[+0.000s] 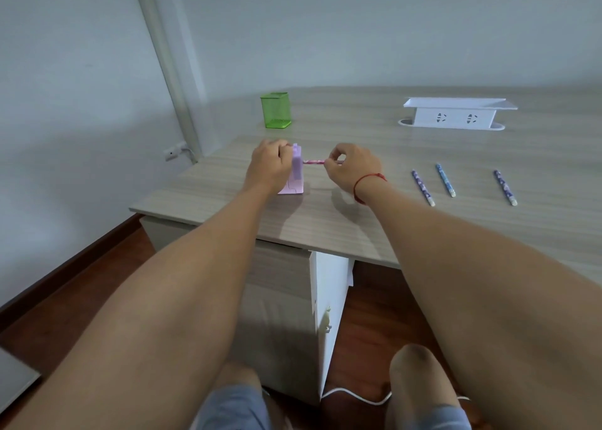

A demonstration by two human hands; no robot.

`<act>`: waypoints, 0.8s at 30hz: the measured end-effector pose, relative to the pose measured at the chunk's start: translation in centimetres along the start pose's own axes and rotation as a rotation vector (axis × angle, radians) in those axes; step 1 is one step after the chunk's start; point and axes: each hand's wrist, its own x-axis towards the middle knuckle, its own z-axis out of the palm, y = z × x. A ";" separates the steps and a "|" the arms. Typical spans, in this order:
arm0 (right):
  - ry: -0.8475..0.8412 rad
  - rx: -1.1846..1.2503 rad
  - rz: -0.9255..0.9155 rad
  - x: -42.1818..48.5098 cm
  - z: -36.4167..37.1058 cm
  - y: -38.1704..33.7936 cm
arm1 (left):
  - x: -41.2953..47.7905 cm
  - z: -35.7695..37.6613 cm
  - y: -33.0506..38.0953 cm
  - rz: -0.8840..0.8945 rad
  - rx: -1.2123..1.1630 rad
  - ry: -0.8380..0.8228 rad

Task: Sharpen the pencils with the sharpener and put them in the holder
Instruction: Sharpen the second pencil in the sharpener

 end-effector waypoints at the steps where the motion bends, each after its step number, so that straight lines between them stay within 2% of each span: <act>1: -0.006 -0.002 -0.009 0.1 0.0 0.0 | 0.0 0.0 0.0 -0.003 0.001 0.002; 6: -0.076 0.047 -0.083 0.9 0.6 0.1 | -0.4 -0.4 -0.2 0.004 0.031 0.043; 10: -0.158 0.151 -0.127 0.9 1.9 -0.9 | -1.2 -1.7 -1.1 -0.023 0.077 0.144; 16: -0.257 0.254 -0.117 1.3 2.4 -2.9 | -2.3 -2.2 -0.4 0.002 0.047 0.214; 19: -0.242 0.265 -0.088 1.4 2.8 -2.6 | -2.5 -2.4 -0.4 -0.001 0.024 0.206; 24: -0.042 -0.026 -0.157 0.7 2.9 -4.2 | -2.2 -2.8 -0.5 -0.063 0.009 0.103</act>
